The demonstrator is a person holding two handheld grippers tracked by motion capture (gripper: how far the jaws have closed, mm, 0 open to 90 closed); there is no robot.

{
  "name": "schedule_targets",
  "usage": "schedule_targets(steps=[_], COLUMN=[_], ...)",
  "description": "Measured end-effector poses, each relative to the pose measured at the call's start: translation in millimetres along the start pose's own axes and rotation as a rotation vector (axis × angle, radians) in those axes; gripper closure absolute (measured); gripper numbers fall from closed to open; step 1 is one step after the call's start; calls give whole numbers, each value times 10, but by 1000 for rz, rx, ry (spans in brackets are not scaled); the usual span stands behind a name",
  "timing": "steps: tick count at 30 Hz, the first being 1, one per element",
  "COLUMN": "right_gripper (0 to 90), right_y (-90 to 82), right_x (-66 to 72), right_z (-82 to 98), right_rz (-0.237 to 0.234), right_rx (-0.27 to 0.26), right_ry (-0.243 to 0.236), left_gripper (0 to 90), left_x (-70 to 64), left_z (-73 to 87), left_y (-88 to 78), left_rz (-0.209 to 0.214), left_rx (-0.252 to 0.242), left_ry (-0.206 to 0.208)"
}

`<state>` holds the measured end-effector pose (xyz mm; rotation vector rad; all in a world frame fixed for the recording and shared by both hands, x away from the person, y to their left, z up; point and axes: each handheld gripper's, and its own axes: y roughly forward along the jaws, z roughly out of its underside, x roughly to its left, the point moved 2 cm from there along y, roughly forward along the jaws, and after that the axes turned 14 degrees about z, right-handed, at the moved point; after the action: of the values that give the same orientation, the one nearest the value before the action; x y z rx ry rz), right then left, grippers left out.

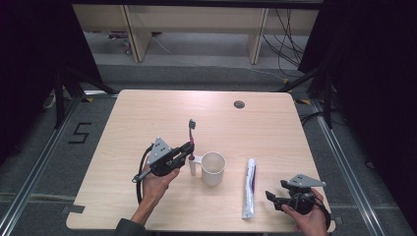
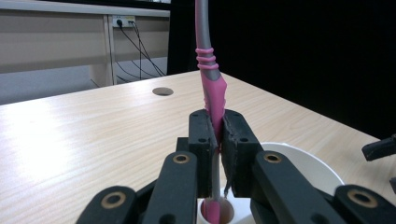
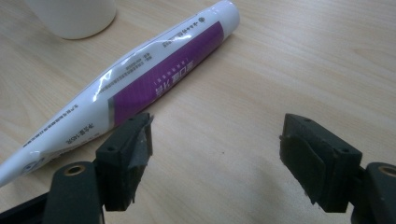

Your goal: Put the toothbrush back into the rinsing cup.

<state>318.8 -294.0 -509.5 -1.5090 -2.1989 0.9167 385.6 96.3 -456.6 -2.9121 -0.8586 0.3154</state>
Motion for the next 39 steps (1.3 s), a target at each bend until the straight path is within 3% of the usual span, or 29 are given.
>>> schedule_targets(steps=[19,29,35,39], right_gripper=[265,265,265,265], right_y=[4,4,5,3], right_x=[6,5,5,4], right_z=[0,2,2,2], right_rz=[-7,-6,-8,-4], right_rx=[2,3,2,3], right_ry=[-7,-7,-8,-7], left_gripper=[820,804,725,546], left_x=[24,25,25,24], left_z=[182,214,214,182], left_y=[-37,-38,-46,-55], left_rz=[5,5,-1,-22], left_rx=[72,85,85,62], left_ry=[6,3,9,8])
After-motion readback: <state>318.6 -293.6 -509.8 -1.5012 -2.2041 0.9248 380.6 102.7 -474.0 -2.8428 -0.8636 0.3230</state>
